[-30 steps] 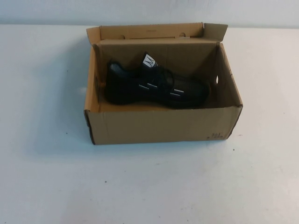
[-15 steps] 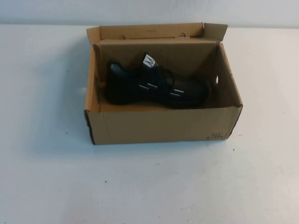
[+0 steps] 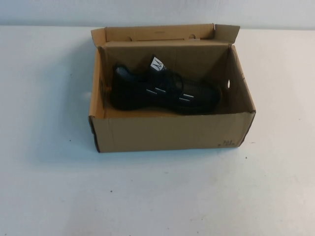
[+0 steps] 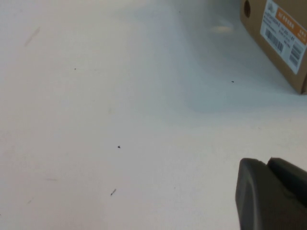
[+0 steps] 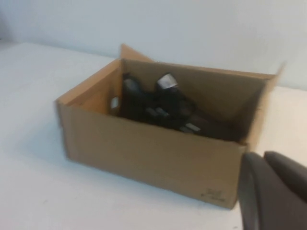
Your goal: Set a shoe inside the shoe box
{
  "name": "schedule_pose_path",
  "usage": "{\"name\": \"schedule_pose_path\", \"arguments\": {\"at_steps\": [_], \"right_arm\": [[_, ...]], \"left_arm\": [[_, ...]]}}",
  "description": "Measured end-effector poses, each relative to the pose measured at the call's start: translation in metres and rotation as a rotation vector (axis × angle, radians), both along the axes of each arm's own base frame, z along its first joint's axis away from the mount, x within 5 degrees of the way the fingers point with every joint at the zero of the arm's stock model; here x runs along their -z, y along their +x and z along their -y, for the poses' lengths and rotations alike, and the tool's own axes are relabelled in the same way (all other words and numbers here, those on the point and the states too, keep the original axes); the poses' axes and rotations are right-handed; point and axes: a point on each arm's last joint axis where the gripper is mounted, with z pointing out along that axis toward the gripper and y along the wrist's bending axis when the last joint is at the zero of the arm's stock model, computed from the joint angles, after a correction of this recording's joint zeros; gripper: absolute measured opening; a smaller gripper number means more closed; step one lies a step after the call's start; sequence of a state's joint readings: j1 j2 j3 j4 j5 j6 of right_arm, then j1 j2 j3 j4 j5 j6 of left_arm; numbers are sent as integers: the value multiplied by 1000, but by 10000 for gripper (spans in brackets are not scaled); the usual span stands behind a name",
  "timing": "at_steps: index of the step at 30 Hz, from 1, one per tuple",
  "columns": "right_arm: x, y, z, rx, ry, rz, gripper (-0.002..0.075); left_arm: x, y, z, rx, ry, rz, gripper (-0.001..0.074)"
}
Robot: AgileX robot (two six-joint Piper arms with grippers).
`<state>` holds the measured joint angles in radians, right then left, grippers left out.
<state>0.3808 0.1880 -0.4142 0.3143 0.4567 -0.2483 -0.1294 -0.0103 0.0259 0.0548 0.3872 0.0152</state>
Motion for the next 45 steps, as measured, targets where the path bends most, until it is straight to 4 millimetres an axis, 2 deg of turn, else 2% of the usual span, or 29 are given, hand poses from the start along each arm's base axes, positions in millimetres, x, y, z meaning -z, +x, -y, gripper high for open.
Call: {"name": "schedule_pose_path", "arguments": {"at_steps": [8, 11, 17, 24, 26, 31, 45], "right_arm": [[-3, -10, 14, 299, 32, 79, -16], [3, -16, 17, 365, 30, 124, -16], [47, -3, 21, 416, 17, 91, -16], [109, 13, 25, 465, -8, -2, -16], [117, 13, 25, 456, -26, -43, -16], [124, 12, 24, 438, -77, -107, -16], [126, 11, 24, 460, 2, -156, -16]], "left_arm": [[0, 0, 0, 0, 0, 0, -1], [0, 0, 0, 0, 0, -1, -1], [0, 0, 0, -1, 0, -1, -1], [0, 0, 0, -1, 0, -1, -1], [0, 0, 0, -1, 0, -1, -1], [0, 0, 0, -1, 0, -1, -1], [0, 0, 0, 1, 4, -1, -1]]}}
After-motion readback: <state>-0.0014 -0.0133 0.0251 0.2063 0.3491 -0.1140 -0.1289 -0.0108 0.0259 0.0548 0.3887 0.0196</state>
